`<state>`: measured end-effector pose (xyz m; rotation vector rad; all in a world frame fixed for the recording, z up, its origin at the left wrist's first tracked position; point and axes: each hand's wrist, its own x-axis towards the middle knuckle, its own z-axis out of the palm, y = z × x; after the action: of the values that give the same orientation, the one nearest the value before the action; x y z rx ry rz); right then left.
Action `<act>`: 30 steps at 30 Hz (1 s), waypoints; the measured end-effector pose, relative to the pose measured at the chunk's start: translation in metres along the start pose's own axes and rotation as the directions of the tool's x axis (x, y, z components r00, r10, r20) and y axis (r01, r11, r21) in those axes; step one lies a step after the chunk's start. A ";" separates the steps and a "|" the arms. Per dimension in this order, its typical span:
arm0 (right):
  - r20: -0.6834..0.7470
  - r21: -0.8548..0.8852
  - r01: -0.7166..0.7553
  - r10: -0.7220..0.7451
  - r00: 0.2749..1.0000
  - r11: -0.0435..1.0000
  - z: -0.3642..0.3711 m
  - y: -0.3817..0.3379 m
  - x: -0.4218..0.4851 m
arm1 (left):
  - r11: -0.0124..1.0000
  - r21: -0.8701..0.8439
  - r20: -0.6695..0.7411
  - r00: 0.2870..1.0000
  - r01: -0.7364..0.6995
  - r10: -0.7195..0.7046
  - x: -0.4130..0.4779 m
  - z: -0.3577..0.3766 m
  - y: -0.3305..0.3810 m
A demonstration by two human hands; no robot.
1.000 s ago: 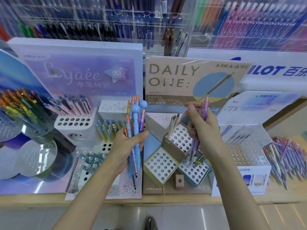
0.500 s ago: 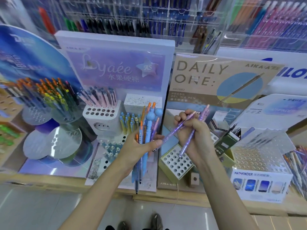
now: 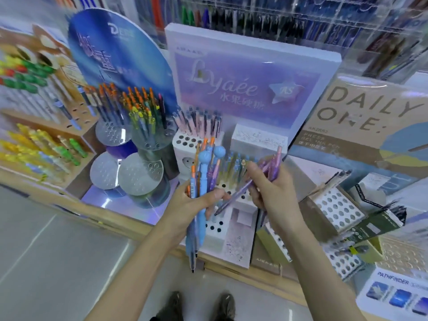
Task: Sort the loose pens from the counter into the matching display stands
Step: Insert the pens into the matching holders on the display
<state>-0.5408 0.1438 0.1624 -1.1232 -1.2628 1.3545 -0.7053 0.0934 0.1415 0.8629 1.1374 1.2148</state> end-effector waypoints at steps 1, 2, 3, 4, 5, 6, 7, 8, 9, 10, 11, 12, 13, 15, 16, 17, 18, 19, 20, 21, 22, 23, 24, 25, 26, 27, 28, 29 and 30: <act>0.000 0.025 0.013 -0.013 1.000 1.000 0.013 0.000 0.001 | 1.000 0.014 -0.019 1.000 -0.010 0.010 -0.003 -0.009 0.001; 0.003 0.047 0.030 -0.030 1.000 0.998 0.026 0.001 0.001 | 1.000 0.023 -0.033 0.999 -0.022 0.023 -0.005 -0.018 0.003; 0.003 0.052 0.050 -0.050 0.999 0.997 0.038 0.002 0.002 | 0.999 0.024 -0.050 0.998 -0.033 0.034 -0.007 -0.029 0.005; 0.002 0.046 0.070 -0.070 0.998 0.996 0.051 0.001 0.003 | 0.999 0.026 -0.072 0.997 -0.038 0.039 -0.009 -0.042 0.007; -0.002 0.042 0.089 -0.089 0.996 0.995 0.065 0.001 0.004 | 0.999 0.038 -0.096 0.995 -0.034 0.037 -0.009 -0.055 0.009; -0.011 0.047 0.103 -0.102 0.995 0.994 0.078 0.002 0.006 | 0.997 0.065 -0.109 0.993 -0.032 0.039 -0.009 -0.069 0.010; -0.024 0.064 0.106 -0.105 0.994 0.992 0.091 0.003 0.008 | 0.995 0.090 -0.116 0.992 -0.035 0.046 -0.008 -0.083 0.011; -0.038 0.081 0.104 -0.101 0.994 0.991 0.105 0.005 0.010 | 0.992 0.115 -0.127 0.990 -0.041 0.056 -0.006 -0.099 0.011; -0.049 0.087 0.094 -0.090 0.995 0.992 0.119 0.007 0.011 | 0.990 0.136 -0.143 0.988 -0.035 0.055 -0.004 -0.114 0.012; -0.059 0.082 0.079 -0.075 0.995 0.993 0.135 0.010 0.012 | 0.988 0.155 -0.154 0.987 -0.025 0.049 -0.003 -0.130 0.013; -0.064 0.080 0.062 -0.056 0.996 0.995 0.149 0.012 0.013 | 0.987 0.161 -0.164 0.985 -0.017 0.043 -0.001 -0.145 0.015; -0.061 0.092 0.046 -0.041 0.997 0.995 0.163 0.015 0.014 | 0.987 0.161 -0.173 0.984 -0.011 0.039 0.001 -0.162 0.018; -0.048 0.117 0.030 -0.024 0.999 0.993 0.176 0.018 0.015 | 0.988 0.157 -0.179 0.983 -0.003 0.032 0.004 -0.177 0.020; -0.031 0.152 -0.004 0.009 0.999 0.988 0.198 0.026 0.015 | 0.988 0.152 -0.178 0.984 0.011 0.016 0.011 -0.207 0.022; -0.039 0.157 -0.017 0.023 0.999 0.987 0.207 0.030 0.014 | 0.989 0.146 -0.172 0.985 0.018 0.007 0.015 -0.219 0.022; -0.063 0.155 -0.019 0.029 0.998 0.988 0.215 0.034 0.014 | 0.990 0.140 -0.167 0.986 0.030 -0.006 0.019 -0.229 0.022; -0.098 0.139 -0.010 0.024 0.995 0.990 0.220 0.038 0.014 | 0.990 0.137 -0.160 0.987 0.042 -0.020 0.022 -0.238 0.022; -0.147 0.101 0.009 0.006 0.989 0.995 0.225 0.041 0.015 | 0.990 0.131 -0.151 0.988 0.054 -0.034 0.024 -0.244 0.022; -0.204 0.049 0.028 -0.017 0.979 0.998 0.229 0.043 0.016 | 0.990 0.123 -0.142 0.989 0.063 -0.046 0.027 -0.251 0.022; -0.258 -0.003 0.041 -0.041 0.965 0.999 0.232 0.046 0.018 | 0.990 0.118 -0.136 0.989 0.073 -0.057 0.030 -0.256 0.023; -0.294 -0.040 0.047 -0.057 0.954 0.998 0.235 0.047 0.021 | 0.990 0.118 -0.138 0.988 0.080 -0.064 0.033 -0.260 0.022; -0.312 -0.063 0.052 -0.069 0.948 0.997 0.239 0.048 0.024 | 0.989 0.121 -0.148 0.987 0.088 -0.070 0.035 -0.264 0.023; -0.316 -0.076 0.053 -0.075 0.946 0.996 0.242 0.049 0.027 | 0.988 0.124 -0.157 0.985 0.093 -0.073 0.038 -0.267 0.022; -0.315 -0.091 0.050 -0.077 0.946 0.995 0.246 0.051 0.031 | 0.987 0.125 -0.161 0.984 0.100 -0.079 0.041 -0.269 0.023; -0.311 -0.108 0.046 -0.078 0.947 0.993 0.248 0.052 0.035 | 0.986 0.124 -0.157 0.984 0.108 -0.088 0.043 -0.271 0.023; -0.306 -0.126 0.045 -0.082 0.948 0.991 0.251 0.054 0.039 | 0.985 0.124 -0.154 0.983 0.117 -0.097 0.046 -0.273 0.023; -0.300 -0.137 0.045 -0.085 0.950 0.990 0.252 0.056 0.043 | 0.985 0.124 -0.152 0.983 0.118 -0.099 0.049 -0.274 0.023; -0.296 -0.140 0.044 -0.085 0.951 0.989 0.254 0.059 0.047 | 0.985 0.122 -0.152 0.983 0.118 -0.099 0.052 -0.275 0.023; -0.286 -0.129 0.040 -0.076 0.955 0.991 0.255 0.061 0.050 | 0.986 0.120 -0.154 0.983 0.118 -0.098 0.055 -0.277 0.023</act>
<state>-0.8033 0.1560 0.1132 -1.3067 -1.1637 1.0353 -0.9799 0.1315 0.0845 0.8068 1.3775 1.1391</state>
